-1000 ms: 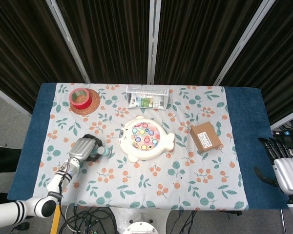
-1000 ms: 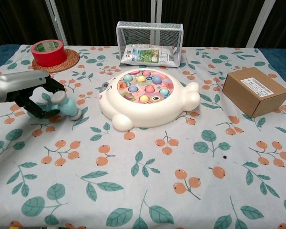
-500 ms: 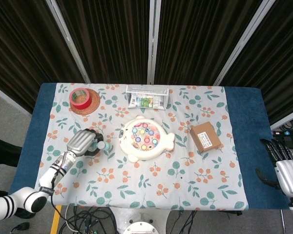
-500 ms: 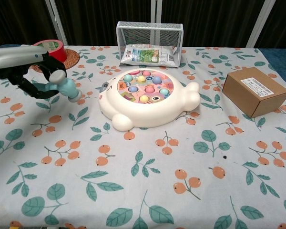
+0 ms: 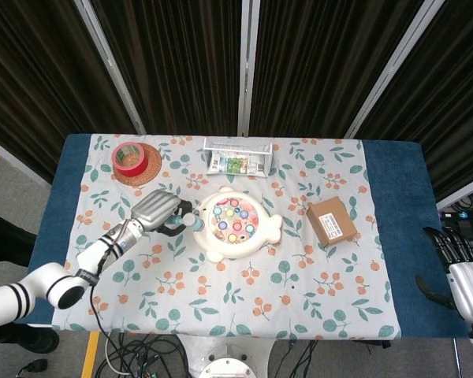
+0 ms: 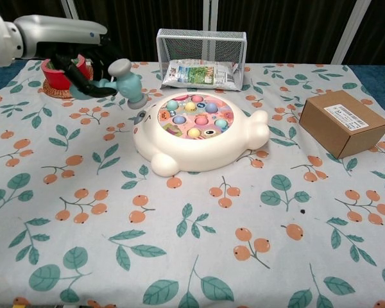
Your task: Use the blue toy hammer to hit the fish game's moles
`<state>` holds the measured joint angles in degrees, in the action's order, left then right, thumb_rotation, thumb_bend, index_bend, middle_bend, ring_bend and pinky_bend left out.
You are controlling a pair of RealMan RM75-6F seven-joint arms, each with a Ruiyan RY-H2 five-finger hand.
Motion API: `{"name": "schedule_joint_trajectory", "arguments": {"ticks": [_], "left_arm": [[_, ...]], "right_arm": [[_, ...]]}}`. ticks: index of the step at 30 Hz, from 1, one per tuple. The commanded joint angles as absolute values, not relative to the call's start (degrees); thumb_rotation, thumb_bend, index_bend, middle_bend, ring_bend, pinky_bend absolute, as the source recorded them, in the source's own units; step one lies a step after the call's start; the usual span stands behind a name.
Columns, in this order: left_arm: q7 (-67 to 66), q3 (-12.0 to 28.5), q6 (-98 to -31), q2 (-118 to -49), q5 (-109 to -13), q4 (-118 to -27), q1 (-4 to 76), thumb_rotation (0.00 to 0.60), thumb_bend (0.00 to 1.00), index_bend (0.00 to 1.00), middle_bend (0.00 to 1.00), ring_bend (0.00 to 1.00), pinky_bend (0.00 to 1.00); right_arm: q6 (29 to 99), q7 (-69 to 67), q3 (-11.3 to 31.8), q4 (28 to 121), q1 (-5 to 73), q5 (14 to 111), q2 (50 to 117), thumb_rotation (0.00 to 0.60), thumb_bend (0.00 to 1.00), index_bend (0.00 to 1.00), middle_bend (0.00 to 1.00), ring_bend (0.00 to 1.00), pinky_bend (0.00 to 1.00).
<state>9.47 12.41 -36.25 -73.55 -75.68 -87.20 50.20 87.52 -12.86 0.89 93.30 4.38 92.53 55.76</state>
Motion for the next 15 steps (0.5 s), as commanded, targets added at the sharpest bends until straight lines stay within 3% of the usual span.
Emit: {"name": "schedule_joint_trajectory", "arguments": {"ticks": [1,15], "left_arm": [[11.54,14.22,-31.87,-74.03,-74.53,-84.62,54.16,0.6,0.54,0.61,0.61,0.48,0.47],[-0.39,12.3,-22.53,-80.32,-61.39,-74.71,66.67,0.6,0.56,0.62,0.63,0.5,0.49]], "right_arm": [[87.45,-12.89,0.88,93.27,4.33,92.43,55.72,0.6,0.24,0.03,0.1,0.0,0.0],[86.07,-13.57,1.01,92.73,4.86,91.96,55.73,0.6,0.24,0.03,0.1,0.0,0.0]]}}
